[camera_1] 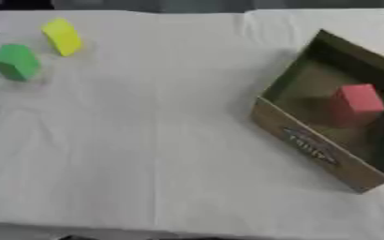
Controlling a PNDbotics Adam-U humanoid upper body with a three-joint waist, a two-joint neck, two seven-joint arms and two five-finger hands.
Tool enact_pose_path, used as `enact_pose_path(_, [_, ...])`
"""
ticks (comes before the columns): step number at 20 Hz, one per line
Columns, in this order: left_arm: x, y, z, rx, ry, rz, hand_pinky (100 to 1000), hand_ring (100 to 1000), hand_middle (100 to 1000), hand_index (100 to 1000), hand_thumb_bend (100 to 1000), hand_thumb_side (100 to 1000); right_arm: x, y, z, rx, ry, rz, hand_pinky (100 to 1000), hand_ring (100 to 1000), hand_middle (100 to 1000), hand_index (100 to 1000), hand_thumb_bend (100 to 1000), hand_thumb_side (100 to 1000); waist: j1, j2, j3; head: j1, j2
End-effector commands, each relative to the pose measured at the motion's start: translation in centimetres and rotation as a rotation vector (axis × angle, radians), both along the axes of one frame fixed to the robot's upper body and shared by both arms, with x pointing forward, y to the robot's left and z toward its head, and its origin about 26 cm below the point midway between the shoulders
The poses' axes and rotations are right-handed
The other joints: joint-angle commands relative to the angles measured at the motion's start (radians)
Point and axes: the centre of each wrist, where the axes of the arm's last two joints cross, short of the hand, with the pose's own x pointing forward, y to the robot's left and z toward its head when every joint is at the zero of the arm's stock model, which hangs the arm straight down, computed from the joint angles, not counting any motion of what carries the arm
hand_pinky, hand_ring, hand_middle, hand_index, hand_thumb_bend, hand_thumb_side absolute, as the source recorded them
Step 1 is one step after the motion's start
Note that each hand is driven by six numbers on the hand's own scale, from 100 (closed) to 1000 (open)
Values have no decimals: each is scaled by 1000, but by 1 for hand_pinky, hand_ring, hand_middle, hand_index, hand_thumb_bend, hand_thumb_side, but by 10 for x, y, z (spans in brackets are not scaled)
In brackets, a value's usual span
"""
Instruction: Pick up the objects with one hand, pass them to the other hand, and then place them into the box on the other side of the table.
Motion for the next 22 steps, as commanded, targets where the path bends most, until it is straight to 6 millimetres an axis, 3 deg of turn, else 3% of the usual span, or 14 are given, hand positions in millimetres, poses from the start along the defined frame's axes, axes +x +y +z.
enact_pose_path(1, [2, 12, 10, 23, 7, 53, 904, 882, 796, 856, 659, 290, -4, 2, 12, -34, -30, -1, 1000, 725, 740, 851, 100, 668, 12, 7, -2, 14, -17])
enact_pose_path(11, [8, 17, 7, 36, 55, 45, 897, 872, 794, 822, 642, 139, -5, 2, 9, -32, -36, -24, 1000, 716, 732, 844, 100, 680, 8, 32, -7, 42, -52])
enact_pose_path(18, [5, 18, 12, 93, 123, 58, 900, 879, 812, 830, 687, 142, -5, 0, 7, -33, -34, -45, 1000, 710, 726, 840, 100, 690, 9, 44, -5, 44, -76])
enact_pose_path(22, [3, 17, 15, 115, 116, 57, 908, 884, 824, 836, 713, 100, -4, 0, 5, -34, -28, -53, 1000, 706, 723, 837, 100, 701, 11, 51, -5, 43, -86])
